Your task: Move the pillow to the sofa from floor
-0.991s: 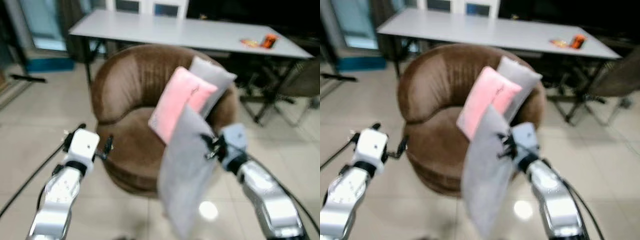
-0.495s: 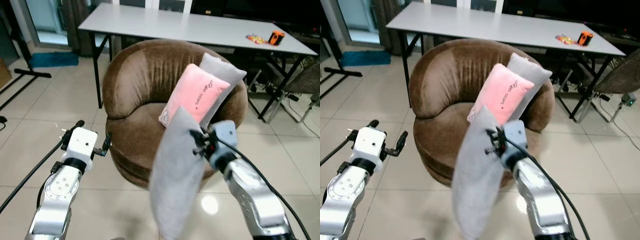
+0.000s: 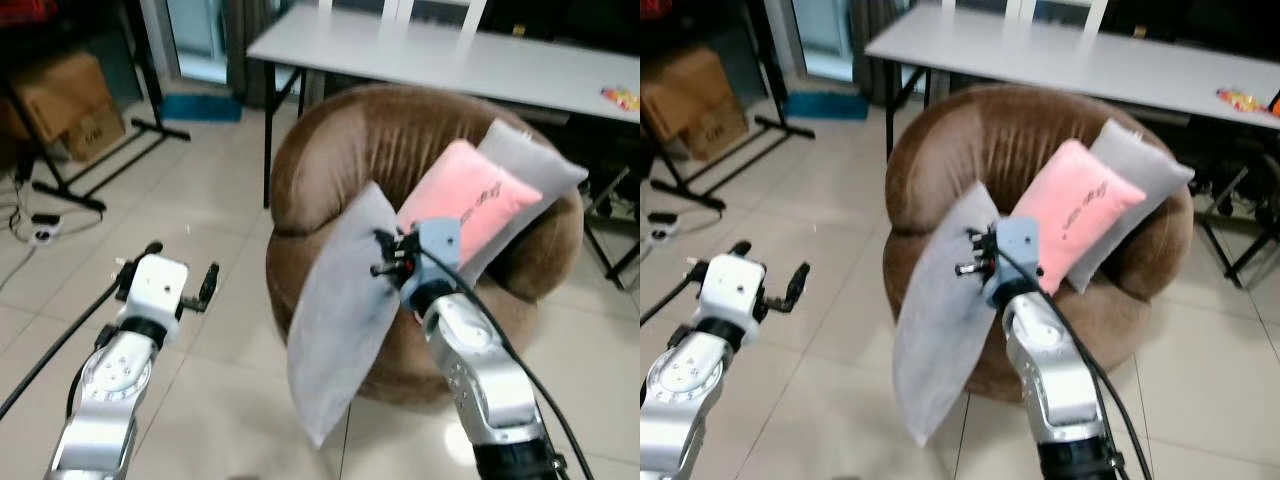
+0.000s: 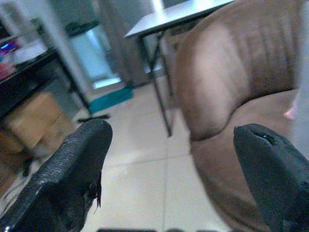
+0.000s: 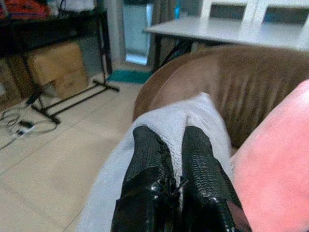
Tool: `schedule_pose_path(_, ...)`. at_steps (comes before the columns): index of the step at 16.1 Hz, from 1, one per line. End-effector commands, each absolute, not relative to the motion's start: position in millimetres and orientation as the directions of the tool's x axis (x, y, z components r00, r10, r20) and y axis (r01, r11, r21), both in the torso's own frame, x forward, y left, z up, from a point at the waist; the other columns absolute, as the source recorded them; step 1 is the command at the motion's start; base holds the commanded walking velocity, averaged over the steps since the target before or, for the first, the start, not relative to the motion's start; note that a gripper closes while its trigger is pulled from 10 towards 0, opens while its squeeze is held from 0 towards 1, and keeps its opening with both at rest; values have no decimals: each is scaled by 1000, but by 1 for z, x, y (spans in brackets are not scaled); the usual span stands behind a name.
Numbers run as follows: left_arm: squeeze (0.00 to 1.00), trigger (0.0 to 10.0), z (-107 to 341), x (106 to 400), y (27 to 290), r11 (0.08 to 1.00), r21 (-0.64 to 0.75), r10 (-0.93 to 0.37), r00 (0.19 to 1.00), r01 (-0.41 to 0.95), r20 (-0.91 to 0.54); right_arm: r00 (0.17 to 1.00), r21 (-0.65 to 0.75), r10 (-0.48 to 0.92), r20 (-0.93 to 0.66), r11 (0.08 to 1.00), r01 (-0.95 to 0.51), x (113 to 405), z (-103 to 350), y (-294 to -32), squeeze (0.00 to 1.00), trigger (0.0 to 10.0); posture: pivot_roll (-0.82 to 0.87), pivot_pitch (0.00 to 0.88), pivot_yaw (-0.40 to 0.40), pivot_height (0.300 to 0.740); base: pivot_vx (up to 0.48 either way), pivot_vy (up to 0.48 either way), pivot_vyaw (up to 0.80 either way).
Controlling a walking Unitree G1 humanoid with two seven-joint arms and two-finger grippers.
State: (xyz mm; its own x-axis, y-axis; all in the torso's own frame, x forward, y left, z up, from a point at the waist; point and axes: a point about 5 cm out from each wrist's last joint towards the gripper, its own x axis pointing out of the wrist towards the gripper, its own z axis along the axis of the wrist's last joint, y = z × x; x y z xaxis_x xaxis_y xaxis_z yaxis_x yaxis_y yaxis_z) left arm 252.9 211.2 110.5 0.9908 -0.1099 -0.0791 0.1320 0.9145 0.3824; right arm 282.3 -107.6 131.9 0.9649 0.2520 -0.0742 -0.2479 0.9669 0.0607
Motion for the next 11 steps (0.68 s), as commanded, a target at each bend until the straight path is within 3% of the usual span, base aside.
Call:
schedule_pose_path(1,0,10000,113,255,204,904,394,-149,986,166,-75,975,63,220,3,974,-220,286,146,-116,0,10000,-2,0,-43,740,285,0,0)
schedule_pose_path(9,0,10000,112,254,203,899,400,-161,984,178,-78,950,47,309,43,949,-311,287,152,-106,0,10000,7,0,-55,740,292,0,0)
schedule_pose_path(11,0,10000,112,253,204,896,405,-162,984,180,-79,936,47,349,51,935,-351,287,154,-103,0,10000,13,0,-59,740,292,0,750)
